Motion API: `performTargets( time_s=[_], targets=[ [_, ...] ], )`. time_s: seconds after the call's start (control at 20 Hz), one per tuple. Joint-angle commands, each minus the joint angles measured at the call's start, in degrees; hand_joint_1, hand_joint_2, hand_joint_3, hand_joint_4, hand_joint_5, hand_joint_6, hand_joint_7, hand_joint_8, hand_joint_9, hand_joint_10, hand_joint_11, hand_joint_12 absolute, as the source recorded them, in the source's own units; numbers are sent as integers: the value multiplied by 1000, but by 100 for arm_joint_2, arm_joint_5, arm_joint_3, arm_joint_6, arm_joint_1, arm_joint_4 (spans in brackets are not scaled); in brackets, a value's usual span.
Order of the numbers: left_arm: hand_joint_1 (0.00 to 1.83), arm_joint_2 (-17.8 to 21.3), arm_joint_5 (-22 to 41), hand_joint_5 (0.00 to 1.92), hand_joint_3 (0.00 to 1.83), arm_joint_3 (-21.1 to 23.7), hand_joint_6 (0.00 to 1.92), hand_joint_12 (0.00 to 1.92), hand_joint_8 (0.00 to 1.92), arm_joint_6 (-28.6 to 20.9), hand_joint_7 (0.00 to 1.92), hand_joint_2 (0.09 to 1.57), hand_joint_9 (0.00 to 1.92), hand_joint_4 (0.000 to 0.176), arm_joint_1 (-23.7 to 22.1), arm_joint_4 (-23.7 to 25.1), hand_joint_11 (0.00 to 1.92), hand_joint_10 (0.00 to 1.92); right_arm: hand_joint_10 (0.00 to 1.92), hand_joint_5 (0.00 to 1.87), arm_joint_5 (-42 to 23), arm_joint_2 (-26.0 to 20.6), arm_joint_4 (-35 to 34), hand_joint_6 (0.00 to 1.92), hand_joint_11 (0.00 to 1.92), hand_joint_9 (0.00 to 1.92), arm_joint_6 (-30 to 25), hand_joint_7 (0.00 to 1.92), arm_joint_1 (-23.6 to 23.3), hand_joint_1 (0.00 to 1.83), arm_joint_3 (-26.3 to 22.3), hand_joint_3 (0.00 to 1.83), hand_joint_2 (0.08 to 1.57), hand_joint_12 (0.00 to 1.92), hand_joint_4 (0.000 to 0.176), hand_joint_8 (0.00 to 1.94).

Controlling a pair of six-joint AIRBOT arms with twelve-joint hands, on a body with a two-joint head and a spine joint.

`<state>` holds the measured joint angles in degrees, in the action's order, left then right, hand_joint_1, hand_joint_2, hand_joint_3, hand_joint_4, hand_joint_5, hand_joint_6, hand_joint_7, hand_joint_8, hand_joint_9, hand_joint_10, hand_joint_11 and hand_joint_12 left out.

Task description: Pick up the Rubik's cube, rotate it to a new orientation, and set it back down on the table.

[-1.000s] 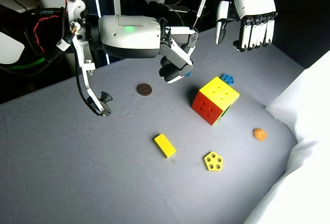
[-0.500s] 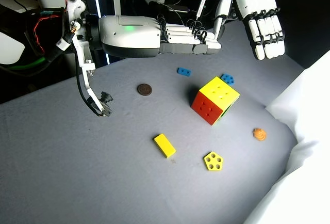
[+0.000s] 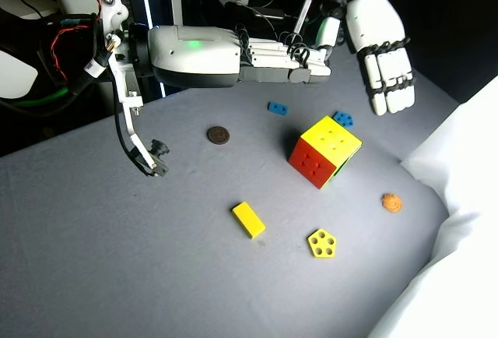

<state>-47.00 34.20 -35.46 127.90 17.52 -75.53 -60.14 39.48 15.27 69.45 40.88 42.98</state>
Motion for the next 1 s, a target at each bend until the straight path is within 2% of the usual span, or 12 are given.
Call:
performTargets(
  time_s=[0.0,0.1,0.3,0.4,0.5,0.55,0.6,0.65,0.7,0.75,0.85,0.95],
  targets=[
    [155,-8,419,0,0,-28,0,175,0,-10,0,1185,24,9,-9,254,0,2,0,0,-831,-15,-141,0,0,0,42,0,-51,170,-19,6,1231,0,0,0],
    [142,-170,613,0,1,-70,0,175,0,-3,0,1191,15,4,17,196,0,1,0,0,-762,-15,-142,0,0,0,42,0,-48,158,-16,8,1237,0,0,0],
    [185,-493,708,0,0,-225,0,167,0,42,0,1178,15,10,24,-6,0,4,0,0,-693,-16,-142,0,0,0,40,0,-49,107,-17,7,1238,0,0,0],
    [292,-637,744,0,0,-305,0,255,0,43,0,1150,33,14,35,-66,0,5,0,0,-666,-16,-142,0,0,0,38,0,-50,115,-17,6,1239,0,0,0],
    [299,-817,828,0,0,-420,0,265,0,31,0,1147,35,14,104,-117,0,5,0,0,-659,-16,-142,0,0,0,36,0,-50,114,-17,6,1240,0,0,0],
    [402,-841,843,0,0,-439,0,294,0,18,0,1122,39,13,123,-117,0,5,0,0,-659,-16,-142,0,0,0,36,0,-50,113,-17,5,1240,0,0,0],
    [402,-877,848,0,0,-473,0,294,0,-23,0,1122,39,13,167,-116,0,5,0,0,-659,-16,-141,0,0,0,39,0,-50,113,-17,5,1240,0,0,0],
    [512,-908,849,0,0,-513,0,347,0,-58,0,1091,41,14,212,-88,0,3,0,0,-659,-16,-141,0,0,0,43,0,-50,145,-17,1,1233,0,0,0],
    [654,-927,849,0,0,-542,0,315,0,-119,0,1052,34,15,259,-49,0,1,0,0,-659,-16,-141,0,0,0,51,0,-50,145,-17,2,1234,0,0,0],
    [735,-943,849,0,0,-569,0,277,0,-156,0,1026,17,7,295,-33,0,0,0,0,-659,-16,-141,0,0,0,57,0,-50,143,-17,2,1235,0,0,0],
    [760,-984,849,0,0,-635,0,187,0,-197,0,1007,1,7,346,6,0,0,0,0,-659,-16,-141,0,0,0,62,0,-50,140,-17,3,1237,0,0,0],
    [862,-1061,850,0,0,-727,0,72,0,-198,0,964,0,4,355,16,0,0,0,0,-659,-16,-141,0,0,0,69,0,-50,117,-16,6,1245,0,0,0]
  ],
)
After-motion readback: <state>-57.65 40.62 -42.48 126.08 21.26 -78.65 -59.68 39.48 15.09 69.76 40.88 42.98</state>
